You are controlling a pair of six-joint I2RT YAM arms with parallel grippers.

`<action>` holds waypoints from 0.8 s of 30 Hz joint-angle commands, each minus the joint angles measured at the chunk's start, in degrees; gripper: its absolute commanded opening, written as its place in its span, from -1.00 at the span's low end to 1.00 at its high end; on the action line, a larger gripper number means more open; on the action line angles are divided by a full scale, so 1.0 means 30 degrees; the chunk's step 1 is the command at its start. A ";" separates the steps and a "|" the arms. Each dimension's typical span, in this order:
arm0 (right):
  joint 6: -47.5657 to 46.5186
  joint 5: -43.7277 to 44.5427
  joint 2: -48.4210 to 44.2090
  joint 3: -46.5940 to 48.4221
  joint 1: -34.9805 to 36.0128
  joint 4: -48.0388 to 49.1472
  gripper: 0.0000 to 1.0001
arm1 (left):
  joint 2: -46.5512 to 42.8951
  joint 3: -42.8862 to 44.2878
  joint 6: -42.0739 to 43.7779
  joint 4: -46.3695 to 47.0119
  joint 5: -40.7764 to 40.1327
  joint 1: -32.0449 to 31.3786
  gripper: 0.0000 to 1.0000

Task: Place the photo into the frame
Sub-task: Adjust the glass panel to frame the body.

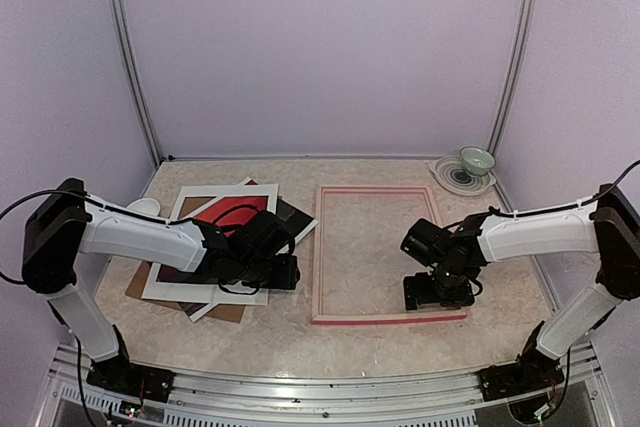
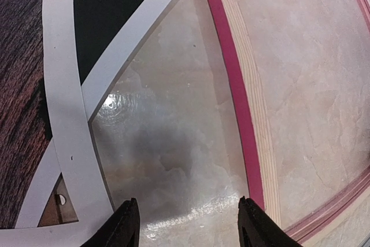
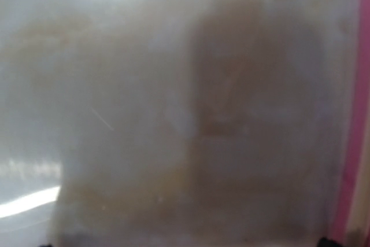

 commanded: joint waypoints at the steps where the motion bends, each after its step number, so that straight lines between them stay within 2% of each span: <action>1: 0.0779 0.0363 0.0328 -0.0804 0.0212 0.0521 0.98 | -0.0796 -0.0432 0.0076 0.0412 0.0150 0.0197 0.17; 13: 0.1640 0.0098 -0.0432 -0.1071 0.0176 0.0650 0.98 | -0.1269 -0.0283 0.0019 0.0126 0.0016 0.0331 0.17; 19: 0.0078 0.1250 -0.1914 0.2872 0.0183 -0.1319 0.98 | -0.2020 0.0318 -0.0031 -0.0643 -0.0514 0.0387 0.17; 24: -0.2107 0.0831 -0.1640 0.6005 0.0197 -0.1396 0.98 | -0.2708 0.0901 -0.0030 -0.1306 -0.1237 0.0499 0.26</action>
